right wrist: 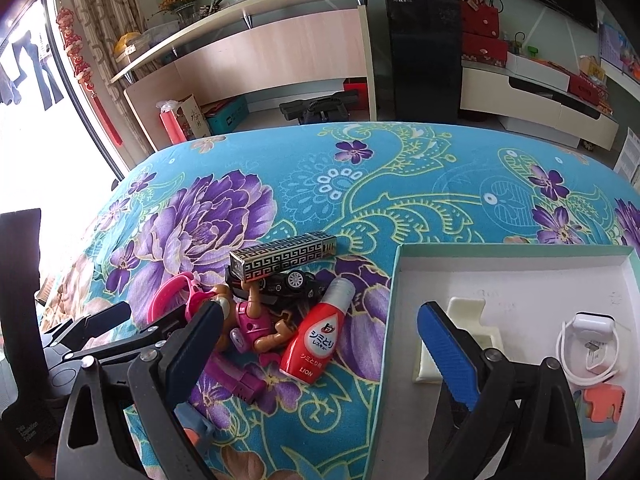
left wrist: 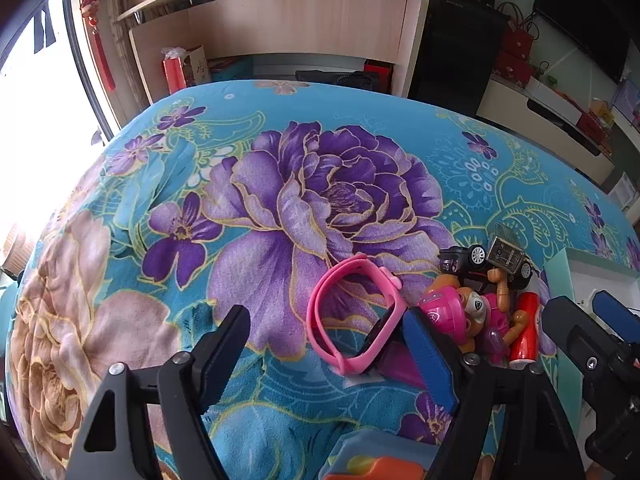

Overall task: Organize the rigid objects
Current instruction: 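Close the left tool on the pink watch band while the right tool reaches toward the pink dog figure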

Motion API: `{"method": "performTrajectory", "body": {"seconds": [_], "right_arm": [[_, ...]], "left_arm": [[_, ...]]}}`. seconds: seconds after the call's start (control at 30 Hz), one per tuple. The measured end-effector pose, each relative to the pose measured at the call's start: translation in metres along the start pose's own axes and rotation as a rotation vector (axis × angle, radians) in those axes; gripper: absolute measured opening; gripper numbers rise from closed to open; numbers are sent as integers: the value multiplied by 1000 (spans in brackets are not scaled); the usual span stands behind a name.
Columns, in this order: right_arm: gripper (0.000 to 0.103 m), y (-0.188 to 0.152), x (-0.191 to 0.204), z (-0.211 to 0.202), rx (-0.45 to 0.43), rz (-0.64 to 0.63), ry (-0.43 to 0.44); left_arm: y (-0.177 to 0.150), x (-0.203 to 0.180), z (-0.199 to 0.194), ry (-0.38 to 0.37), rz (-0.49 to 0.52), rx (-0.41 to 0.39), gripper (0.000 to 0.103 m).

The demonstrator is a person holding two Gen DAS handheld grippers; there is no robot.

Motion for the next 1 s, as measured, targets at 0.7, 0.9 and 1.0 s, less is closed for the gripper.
{"method": "performTrajectory", "body": {"seconds": [0.7, 0.9, 1.0], "right_arm": [[98, -3, 10, 3, -5, -38, -6], [93, -6, 23, 8, 1, -88, -2], [84, -8, 26, 13, 13, -111, -17]], "left_arm": [[4, 31, -4, 25, -146, -28, 55], [3, 44, -8, 69, -185, -29, 55], [3, 44, -8, 72, -184, -29, 55]]}}
Point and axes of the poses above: each gripper's, at about its wrist camera, not at the fingertips, and z roughly the way its jaws point, x to its left, y to its top, the point moved 1 cm from there along z, roughly the way its jaws point, and after that the axes turned 3 degrees about -z, right-handed, at the moved point
